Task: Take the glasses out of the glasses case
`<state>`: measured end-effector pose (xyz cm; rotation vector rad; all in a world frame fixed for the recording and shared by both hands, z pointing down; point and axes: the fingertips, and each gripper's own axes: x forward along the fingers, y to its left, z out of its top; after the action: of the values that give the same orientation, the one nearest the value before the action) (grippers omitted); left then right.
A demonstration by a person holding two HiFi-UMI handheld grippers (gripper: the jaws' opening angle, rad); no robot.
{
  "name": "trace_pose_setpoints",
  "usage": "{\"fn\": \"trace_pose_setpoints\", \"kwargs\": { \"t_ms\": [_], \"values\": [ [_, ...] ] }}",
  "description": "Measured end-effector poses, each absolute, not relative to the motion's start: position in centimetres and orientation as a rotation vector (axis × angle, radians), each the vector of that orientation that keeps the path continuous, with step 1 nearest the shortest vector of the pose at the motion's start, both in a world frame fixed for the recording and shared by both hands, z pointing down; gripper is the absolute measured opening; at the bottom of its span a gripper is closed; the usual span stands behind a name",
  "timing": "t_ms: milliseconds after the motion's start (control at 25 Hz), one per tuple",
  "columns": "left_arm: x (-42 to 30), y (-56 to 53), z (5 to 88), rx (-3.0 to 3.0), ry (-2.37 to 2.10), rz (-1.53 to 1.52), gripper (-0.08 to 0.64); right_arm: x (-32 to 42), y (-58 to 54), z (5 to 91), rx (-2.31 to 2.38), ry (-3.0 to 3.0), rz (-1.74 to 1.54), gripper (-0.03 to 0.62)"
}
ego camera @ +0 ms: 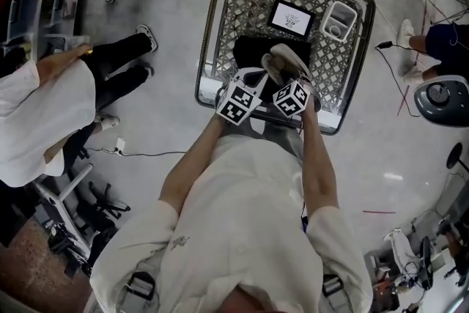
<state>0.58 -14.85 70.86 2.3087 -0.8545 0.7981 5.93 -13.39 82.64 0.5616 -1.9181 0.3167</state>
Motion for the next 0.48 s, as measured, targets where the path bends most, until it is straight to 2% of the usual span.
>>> {"fn": "trace_pose_setpoints", "kwargs": {
  "t_ms": [480],
  "values": [
    [1.1,-15.8,69.9,2.361,-0.834,0.792,0.014,6.1,-14.6,78.8,0.679,-1.990,0.293,0.018]
  ]
}}
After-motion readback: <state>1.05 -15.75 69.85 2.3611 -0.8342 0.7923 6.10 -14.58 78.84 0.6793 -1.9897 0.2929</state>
